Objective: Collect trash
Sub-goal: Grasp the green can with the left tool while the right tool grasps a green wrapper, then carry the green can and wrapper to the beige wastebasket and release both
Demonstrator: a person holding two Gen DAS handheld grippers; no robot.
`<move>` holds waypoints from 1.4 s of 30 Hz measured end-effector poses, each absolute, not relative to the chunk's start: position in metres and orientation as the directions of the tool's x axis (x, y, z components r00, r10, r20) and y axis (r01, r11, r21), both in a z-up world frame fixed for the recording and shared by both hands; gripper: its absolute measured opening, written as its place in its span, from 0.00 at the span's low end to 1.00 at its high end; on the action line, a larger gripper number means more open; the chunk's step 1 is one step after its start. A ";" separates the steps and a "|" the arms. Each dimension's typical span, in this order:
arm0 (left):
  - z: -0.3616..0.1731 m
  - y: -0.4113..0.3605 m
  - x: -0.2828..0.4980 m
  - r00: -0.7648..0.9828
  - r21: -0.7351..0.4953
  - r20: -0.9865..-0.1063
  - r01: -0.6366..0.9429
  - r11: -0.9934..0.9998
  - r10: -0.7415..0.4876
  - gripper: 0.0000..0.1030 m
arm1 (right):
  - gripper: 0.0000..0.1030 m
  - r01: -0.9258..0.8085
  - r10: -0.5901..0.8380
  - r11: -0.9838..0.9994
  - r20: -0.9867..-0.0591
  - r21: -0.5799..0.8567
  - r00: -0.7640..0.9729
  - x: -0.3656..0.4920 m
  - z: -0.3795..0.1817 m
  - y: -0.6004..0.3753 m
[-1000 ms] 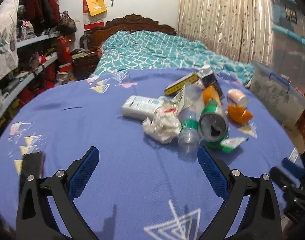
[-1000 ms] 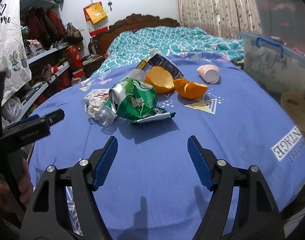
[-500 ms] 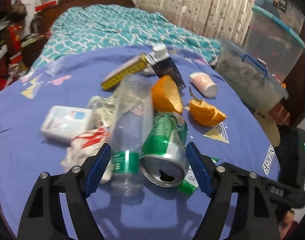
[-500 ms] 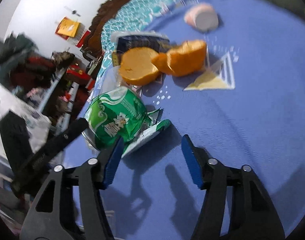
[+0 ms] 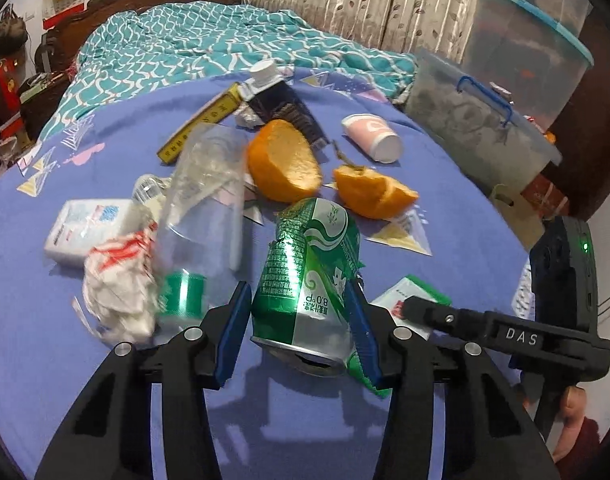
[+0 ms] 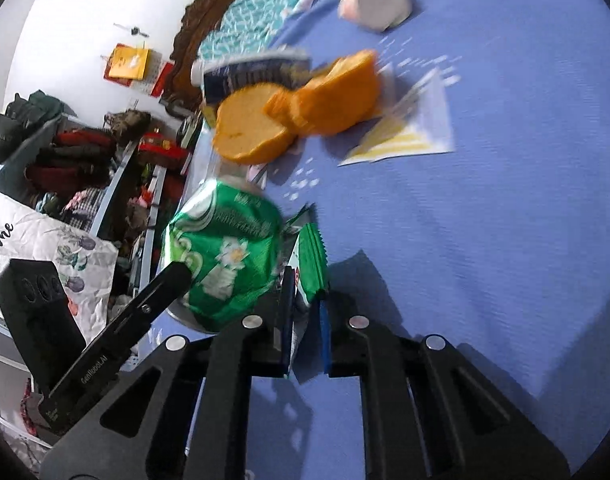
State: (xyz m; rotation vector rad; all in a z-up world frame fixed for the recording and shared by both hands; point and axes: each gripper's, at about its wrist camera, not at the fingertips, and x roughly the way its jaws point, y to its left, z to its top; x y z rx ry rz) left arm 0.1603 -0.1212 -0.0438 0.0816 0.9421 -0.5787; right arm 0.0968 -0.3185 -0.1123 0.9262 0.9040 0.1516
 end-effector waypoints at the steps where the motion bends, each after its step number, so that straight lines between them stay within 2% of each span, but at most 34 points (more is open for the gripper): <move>1: -0.043 -0.122 0.156 0.449 -0.186 -0.777 0.504 0.843 -0.440 0.44 | 0.12 0.256 0.460 0.623 -0.611 0.739 0.645 0.088 -0.111 -0.325; 10: -0.042 -0.191 0.121 0.371 -0.193 -0.778 0.627 0.755 -0.507 0.43 | 0.12 0.342 0.301 0.587 -0.590 0.734 0.749 0.022 -0.104 -0.409; 20: -0.037 -0.350 0.115 0.332 -0.102 -0.773 0.776 0.622 -0.541 0.43 | 0.12 0.437 0.063 0.566 -0.565 0.699 0.823 -0.016 -0.089 -0.519; 30: -0.027 -0.497 0.113 0.292 -0.059 -0.760 0.859 0.509 -0.581 0.40 | 0.12 0.487 -0.026 0.508 -0.553 0.711 0.833 -0.017 -0.092 -0.625; 34: -0.026 -0.537 0.114 0.290 -0.042 -0.754 0.874 0.483 -0.589 0.35 | 0.12 0.507 -0.061 0.499 -0.554 0.703 0.830 -0.023 -0.098 -0.661; 38: -0.027 -0.571 0.118 0.258 -0.057 -0.755 0.890 0.452 -0.603 0.25 | 0.12 0.532 -0.083 0.480 -0.567 0.698 0.819 -0.022 -0.107 -0.687; 42: -0.036 -0.599 0.118 0.222 -0.074 -0.764 0.902 0.424 -0.606 0.22 | 0.12 0.558 -0.106 0.472 -0.585 0.683 0.804 -0.024 -0.117 -0.699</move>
